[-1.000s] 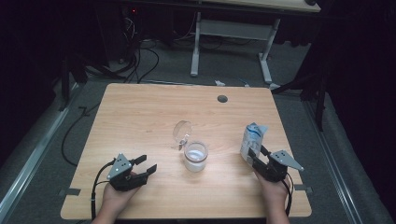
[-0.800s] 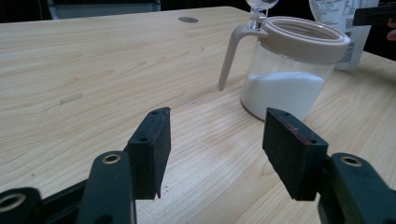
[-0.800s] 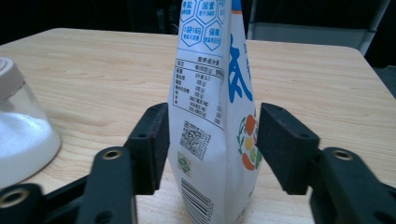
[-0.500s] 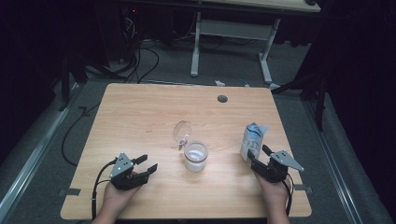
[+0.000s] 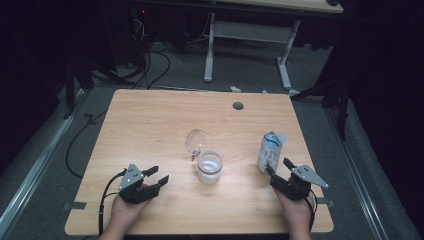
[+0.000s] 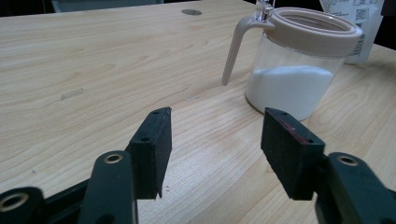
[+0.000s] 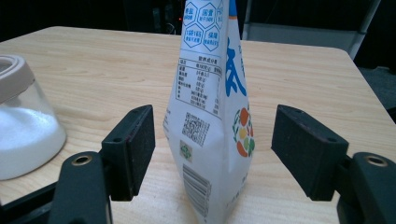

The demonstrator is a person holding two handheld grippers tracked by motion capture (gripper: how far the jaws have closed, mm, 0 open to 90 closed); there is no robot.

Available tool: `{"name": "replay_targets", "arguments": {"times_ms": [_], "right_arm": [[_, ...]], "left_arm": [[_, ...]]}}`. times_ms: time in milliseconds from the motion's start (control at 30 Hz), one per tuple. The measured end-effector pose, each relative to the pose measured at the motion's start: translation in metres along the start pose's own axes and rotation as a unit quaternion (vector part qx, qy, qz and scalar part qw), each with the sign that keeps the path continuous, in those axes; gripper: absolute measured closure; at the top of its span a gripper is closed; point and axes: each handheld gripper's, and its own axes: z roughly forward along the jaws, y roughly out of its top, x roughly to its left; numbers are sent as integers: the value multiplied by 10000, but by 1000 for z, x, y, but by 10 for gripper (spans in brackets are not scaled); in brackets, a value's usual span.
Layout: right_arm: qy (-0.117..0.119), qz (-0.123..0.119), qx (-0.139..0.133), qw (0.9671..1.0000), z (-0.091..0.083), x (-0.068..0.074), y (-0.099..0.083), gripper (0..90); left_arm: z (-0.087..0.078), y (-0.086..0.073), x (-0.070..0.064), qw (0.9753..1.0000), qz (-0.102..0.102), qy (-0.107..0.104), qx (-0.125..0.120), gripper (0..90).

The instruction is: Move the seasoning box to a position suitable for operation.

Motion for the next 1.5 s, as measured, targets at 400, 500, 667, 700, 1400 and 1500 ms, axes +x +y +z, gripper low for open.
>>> {"name": "replay_targets", "arguments": {"times_ms": [400,500,667,700,1400,1500], "right_arm": [[-79,-45,-35,10000,-23,8,-6,333],[-101,-101,-23,9999,-26,12,-7,341],[-43,-118,-30,9999,-30,16,-7,364],[-40,-100,-25,9999,-31,17,-7,368],[300,-363,74,9989,-14,46,-6,523],[349,-334,158,9987,-5,52,-4,578]], "left_arm": [[3,0,-4,10000,24,-37,45,460],[3,0,-5,10000,31,-49,36,467],[2,1,-6,10000,50,-32,19,472],[2,1,-6,10000,39,-28,17,472],[4,0,-5,9999,-43,84,-40,516],[6,2,0,9995,-281,112,-19,516]]}}
